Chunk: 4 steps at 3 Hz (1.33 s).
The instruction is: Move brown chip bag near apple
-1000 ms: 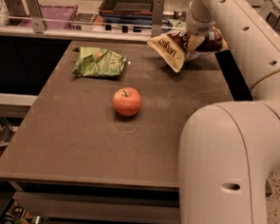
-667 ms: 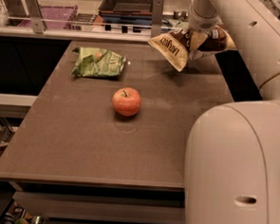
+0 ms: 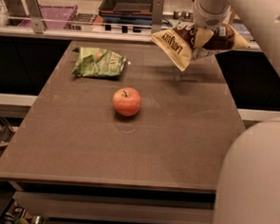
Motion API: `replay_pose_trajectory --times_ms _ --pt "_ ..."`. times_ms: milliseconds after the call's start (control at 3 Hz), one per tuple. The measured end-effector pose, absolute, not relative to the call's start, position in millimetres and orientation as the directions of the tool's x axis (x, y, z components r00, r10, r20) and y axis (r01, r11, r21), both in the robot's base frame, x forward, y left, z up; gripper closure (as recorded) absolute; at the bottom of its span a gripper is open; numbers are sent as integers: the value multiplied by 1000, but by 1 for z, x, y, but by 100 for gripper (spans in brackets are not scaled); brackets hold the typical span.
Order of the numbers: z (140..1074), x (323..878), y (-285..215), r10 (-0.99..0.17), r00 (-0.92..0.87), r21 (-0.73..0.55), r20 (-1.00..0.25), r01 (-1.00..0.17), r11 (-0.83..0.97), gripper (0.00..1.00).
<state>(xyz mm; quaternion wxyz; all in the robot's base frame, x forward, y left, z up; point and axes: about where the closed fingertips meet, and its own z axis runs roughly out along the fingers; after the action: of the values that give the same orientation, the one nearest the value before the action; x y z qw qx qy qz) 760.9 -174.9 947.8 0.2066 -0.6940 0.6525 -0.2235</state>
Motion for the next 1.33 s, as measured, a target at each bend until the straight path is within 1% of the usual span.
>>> replay_pose_trajectory --times_ms 1000,1333 --pt "971 682 -183 -1000 8 -614 -22 -789 8 100" --pt "977 651 -176 -1000 -2 -618 -29 -786 19 100"
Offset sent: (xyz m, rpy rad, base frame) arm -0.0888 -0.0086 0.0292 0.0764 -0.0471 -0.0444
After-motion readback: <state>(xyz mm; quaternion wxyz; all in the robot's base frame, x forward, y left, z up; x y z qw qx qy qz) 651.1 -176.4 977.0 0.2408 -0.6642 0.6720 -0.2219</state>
